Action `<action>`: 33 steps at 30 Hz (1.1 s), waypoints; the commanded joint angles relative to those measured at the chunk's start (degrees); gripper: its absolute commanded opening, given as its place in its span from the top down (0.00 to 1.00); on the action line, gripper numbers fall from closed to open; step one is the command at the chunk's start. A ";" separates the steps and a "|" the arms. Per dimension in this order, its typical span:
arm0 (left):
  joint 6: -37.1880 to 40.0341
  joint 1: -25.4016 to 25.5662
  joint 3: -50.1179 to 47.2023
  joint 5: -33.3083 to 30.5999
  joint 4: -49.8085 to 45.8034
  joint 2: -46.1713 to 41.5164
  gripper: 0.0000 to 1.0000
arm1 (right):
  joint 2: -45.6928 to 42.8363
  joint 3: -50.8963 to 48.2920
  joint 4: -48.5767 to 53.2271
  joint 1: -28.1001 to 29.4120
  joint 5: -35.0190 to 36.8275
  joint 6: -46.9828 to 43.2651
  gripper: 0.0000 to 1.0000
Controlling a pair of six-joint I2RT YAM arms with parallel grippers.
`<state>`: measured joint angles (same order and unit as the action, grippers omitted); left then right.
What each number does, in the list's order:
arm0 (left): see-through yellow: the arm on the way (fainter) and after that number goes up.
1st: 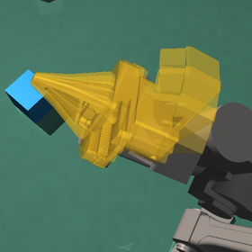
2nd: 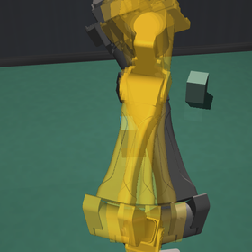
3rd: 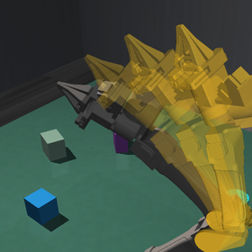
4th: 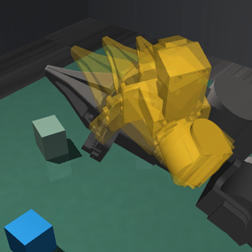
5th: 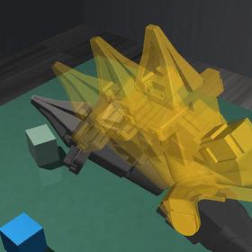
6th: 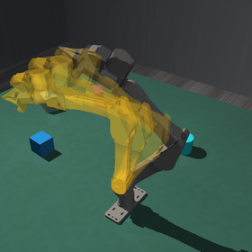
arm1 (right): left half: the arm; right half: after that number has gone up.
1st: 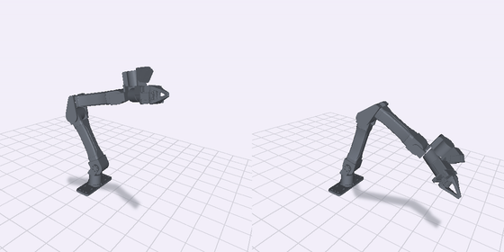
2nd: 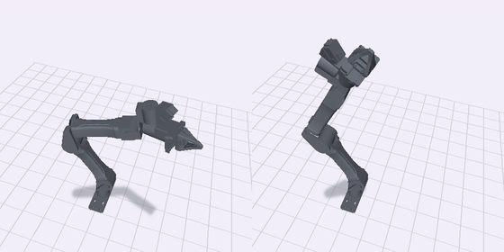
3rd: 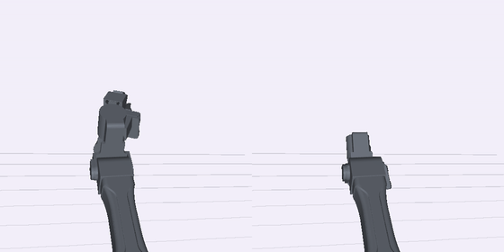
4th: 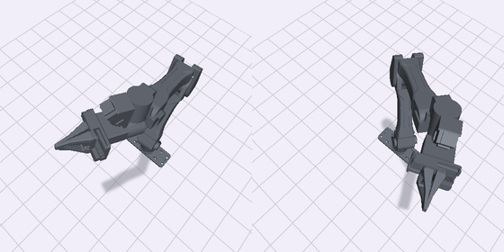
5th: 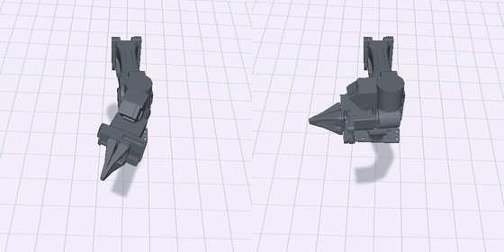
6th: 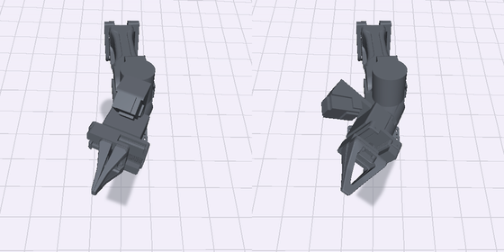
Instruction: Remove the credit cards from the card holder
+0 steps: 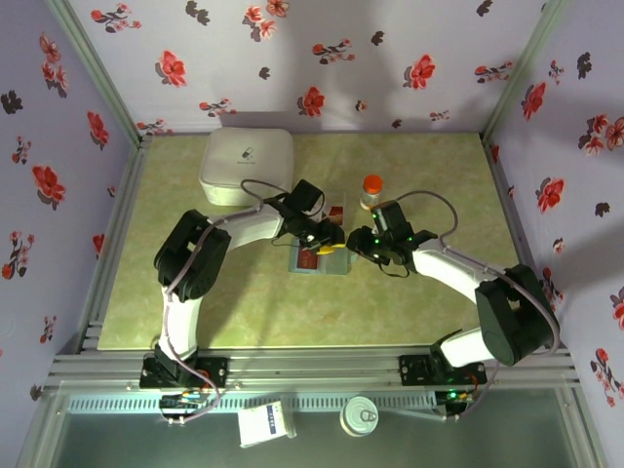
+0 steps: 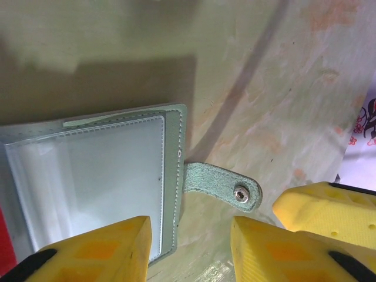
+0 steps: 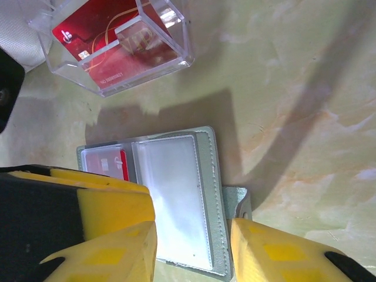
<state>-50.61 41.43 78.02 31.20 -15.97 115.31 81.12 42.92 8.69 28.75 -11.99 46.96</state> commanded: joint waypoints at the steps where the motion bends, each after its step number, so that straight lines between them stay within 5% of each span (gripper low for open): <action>1: 1.98 -2.02 -2.13 -1.57 -2.17 -4.56 0.62 | 1.29 0.36 -2.52 0.05 -1.73 0.80 0.64; 14: 4.89 -10.19 -14.73 -3.65 -1.40 -13.08 0.69 | 10.36 8.52 -3.14 5.46 -2.87 1.38 0.72; 33: 4.38 -10.75 -19.11 -0.05 2.79 -9.76 0.71 | 16.73 11.38 -5.12 7.90 -4.58 2.52 0.73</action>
<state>-46.19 30.74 59.75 29.67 -14.13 104.86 97.30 53.10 4.34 36.18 -15.64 48.62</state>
